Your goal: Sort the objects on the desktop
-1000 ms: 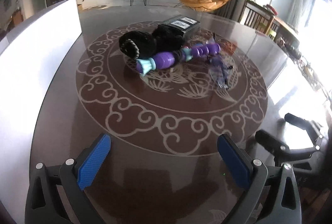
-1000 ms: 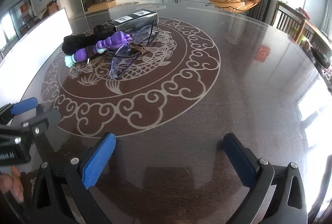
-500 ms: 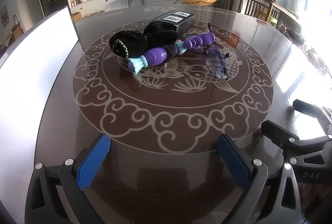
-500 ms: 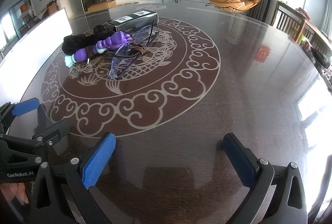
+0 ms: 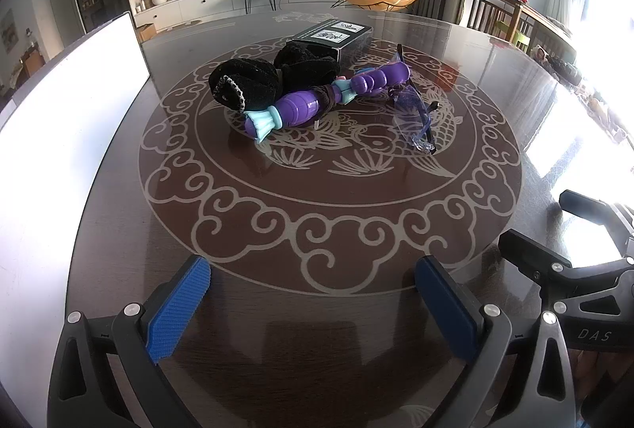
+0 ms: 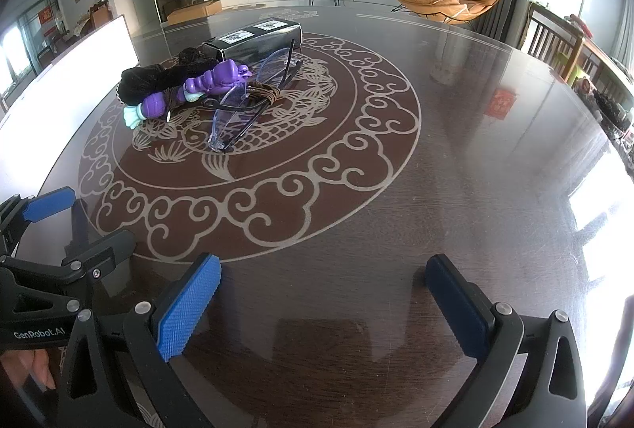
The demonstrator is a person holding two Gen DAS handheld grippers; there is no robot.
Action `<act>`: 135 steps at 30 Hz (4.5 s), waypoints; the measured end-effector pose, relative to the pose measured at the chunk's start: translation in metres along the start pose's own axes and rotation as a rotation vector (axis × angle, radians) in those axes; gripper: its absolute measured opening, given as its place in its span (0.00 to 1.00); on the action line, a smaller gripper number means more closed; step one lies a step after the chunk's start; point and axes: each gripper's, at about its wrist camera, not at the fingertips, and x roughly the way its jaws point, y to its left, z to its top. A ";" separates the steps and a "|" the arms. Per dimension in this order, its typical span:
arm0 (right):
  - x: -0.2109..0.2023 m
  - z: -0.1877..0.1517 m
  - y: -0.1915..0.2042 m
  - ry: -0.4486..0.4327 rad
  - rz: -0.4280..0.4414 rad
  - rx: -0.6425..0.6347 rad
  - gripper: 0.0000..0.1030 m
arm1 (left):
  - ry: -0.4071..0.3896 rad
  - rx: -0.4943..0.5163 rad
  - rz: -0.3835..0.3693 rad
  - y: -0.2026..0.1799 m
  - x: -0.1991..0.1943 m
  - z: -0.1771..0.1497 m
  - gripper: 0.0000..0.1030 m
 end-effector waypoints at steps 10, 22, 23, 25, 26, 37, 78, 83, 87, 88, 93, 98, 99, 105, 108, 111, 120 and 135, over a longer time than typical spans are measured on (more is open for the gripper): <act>-0.007 -0.001 0.011 -0.003 0.007 0.005 1.00 | 0.000 0.000 0.000 0.000 0.000 0.000 1.00; -0.012 -0.003 0.014 -0.003 0.004 0.003 1.00 | 0.000 0.000 0.000 0.000 0.000 0.000 1.00; -0.011 -0.002 0.014 -0.003 0.005 0.004 1.00 | 0.000 0.000 0.000 0.000 0.000 0.000 1.00; -0.012 -0.003 0.015 -0.003 0.005 0.004 1.00 | 0.000 -0.001 -0.002 0.000 0.000 0.000 1.00; -0.011 -0.003 0.015 -0.003 0.004 0.003 1.00 | -0.001 -0.003 -0.001 0.000 0.000 0.000 1.00; -0.012 -0.003 0.014 -0.003 0.005 0.004 1.00 | 0.004 -0.049 0.032 0.007 0.002 0.000 1.00; -0.011 -0.003 0.014 -0.003 0.003 0.003 1.00 | 0.125 0.238 -0.249 -0.006 0.020 0.056 1.00; -0.012 -0.003 0.014 -0.003 0.005 0.004 1.00 | 0.061 0.275 -0.204 -0.008 0.019 0.048 1.00; -0.010 -0.002 0.013 -0.003 0.005 0.004 1.00 | 0.009 0.201 -0.140 0.001 0.011 0.040 0.83; -0.010 -0.002 0.013 -0.003 0.005 0.004 1.00 | 0.007 0.175 -0.128 0.002 0.007 0.037 0.80; -0.010 -0.002 0.014 -0.003 0.004 0.003 1.00 | -0.011 0.024 -0.038 0.033 -0.002 0.023 0.79; -0.010 -0.002 0.014 -0.003 0.003 0.003 1.00 | -0.054 -0.065 -0.121 0.059 -0.016 0.006 0.80; -0.010 -0.002 0.014 -0.003 0.003 0.003 1.00 | -0.070 -0.070 -0.137 0.061 -0.020 0.003 0.81; -0.011 -0.003 0.013 -0.003 0.003 0.003 1.00 | -0.123 -0.028 -0.157 0.051 -0.028 0.003 0.95; -0.011 -0.003 0.013 -0.003 0.003 0.003 1.00 | -0.124 -0.020 -0.170 0.051 -0.028 0.002 0.95; -0.011 -0.003 0.013 -0.003 0.004 0.003 1.00 | -0.122 -0.032 -0.190 0.055 -0.028 0.004 0.95; -0.011 -0.003 0.013 -0.004 0.005 0.004 1.00 | -0.138 -0.039 -0.227 0.057 -0.040 -0.008 0.95; -0.012 -0.004 0.013 -0.004 0.007 0.006 1.00 | 0.020 0.318 -0.072 0.007 -0.030 0.018 0.95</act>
